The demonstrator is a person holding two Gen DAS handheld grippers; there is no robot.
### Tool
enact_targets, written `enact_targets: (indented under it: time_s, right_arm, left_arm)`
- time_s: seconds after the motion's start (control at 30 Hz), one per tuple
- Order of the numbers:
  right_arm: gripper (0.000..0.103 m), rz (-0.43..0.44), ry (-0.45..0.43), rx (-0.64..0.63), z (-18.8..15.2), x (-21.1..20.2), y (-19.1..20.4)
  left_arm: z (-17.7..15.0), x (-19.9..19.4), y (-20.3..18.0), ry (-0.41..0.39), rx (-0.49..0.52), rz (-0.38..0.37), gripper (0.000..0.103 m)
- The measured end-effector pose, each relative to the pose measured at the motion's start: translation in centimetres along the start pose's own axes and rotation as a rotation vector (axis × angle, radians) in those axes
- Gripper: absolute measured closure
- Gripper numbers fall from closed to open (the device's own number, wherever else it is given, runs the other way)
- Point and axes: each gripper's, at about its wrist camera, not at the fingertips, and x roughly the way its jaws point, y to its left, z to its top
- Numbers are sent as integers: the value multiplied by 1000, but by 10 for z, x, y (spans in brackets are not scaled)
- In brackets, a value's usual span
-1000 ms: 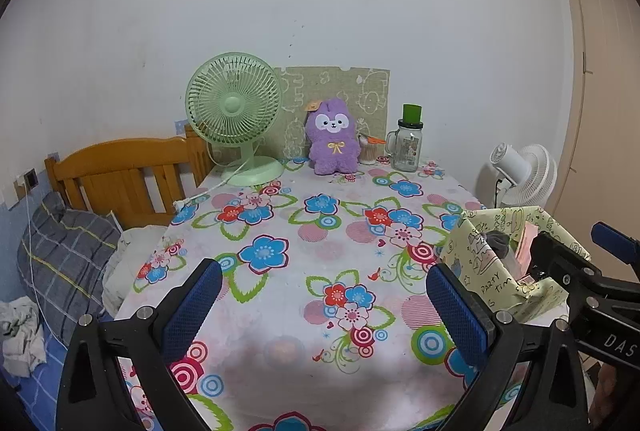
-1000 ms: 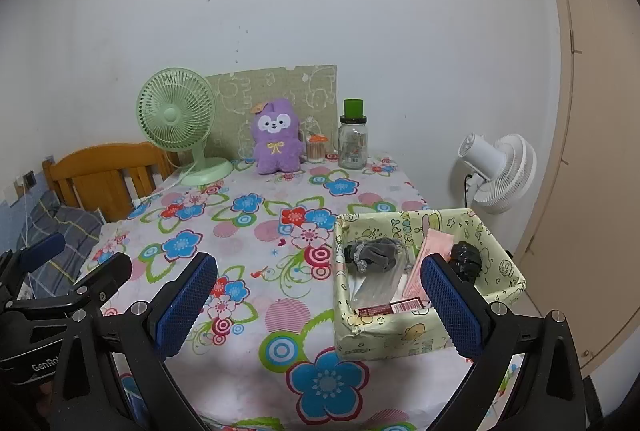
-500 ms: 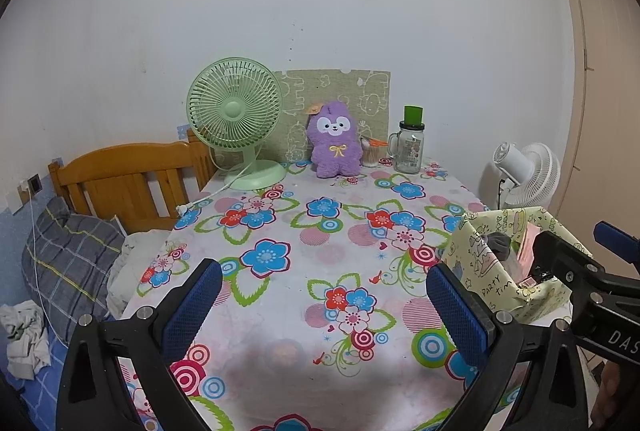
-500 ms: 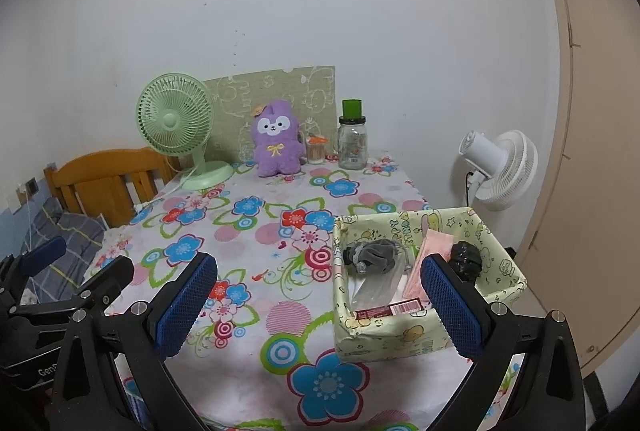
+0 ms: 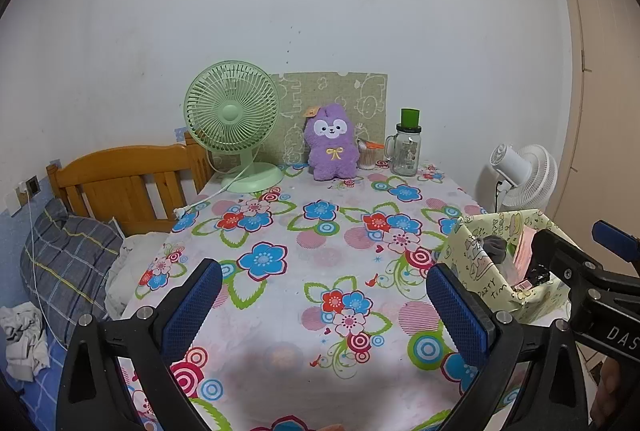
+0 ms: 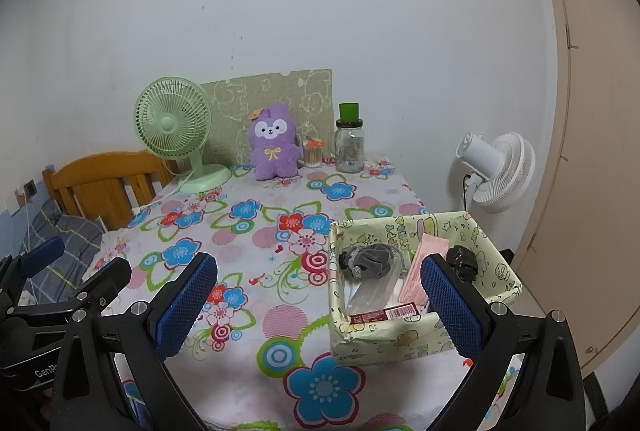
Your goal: Organize soft objects
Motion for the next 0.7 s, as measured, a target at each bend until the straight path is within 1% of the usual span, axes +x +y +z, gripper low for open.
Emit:
enact_targets:
  time_s: [0.7]
  right_arm:
    - [0, 1, 4, 8, 3, 0, -4]
  left_arm:
    - [2, 1, -1, -3, -4, -12, 0]
